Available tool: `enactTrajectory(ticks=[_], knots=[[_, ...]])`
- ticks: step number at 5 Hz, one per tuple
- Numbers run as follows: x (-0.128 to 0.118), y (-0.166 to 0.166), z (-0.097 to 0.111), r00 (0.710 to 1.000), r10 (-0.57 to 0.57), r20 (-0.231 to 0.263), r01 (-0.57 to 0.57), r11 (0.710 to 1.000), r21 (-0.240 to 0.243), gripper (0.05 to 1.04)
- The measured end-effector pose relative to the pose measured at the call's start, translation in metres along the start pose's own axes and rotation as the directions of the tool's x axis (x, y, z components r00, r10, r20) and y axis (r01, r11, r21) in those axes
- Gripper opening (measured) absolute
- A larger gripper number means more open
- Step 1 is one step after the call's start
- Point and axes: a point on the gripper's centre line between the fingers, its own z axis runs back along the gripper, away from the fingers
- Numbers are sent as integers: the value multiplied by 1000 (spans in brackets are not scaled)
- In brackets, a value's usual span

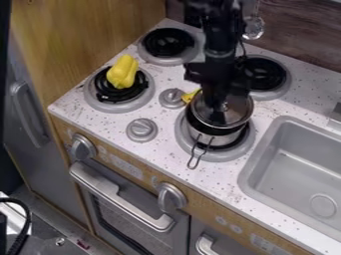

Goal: Removed the cover of the pot and place it on the top right burner

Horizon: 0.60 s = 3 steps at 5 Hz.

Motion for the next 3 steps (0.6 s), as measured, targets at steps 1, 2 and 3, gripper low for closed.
enactTrajectory(ticks=[1,2,3], knots=[[2,-1,1,1000,5,3,-5,1000,-4,203],[16,-8,8,999,-1,35,1,1000,-19,449],[18,-19,-6,1000,-16,6,16,999,-34,772]])
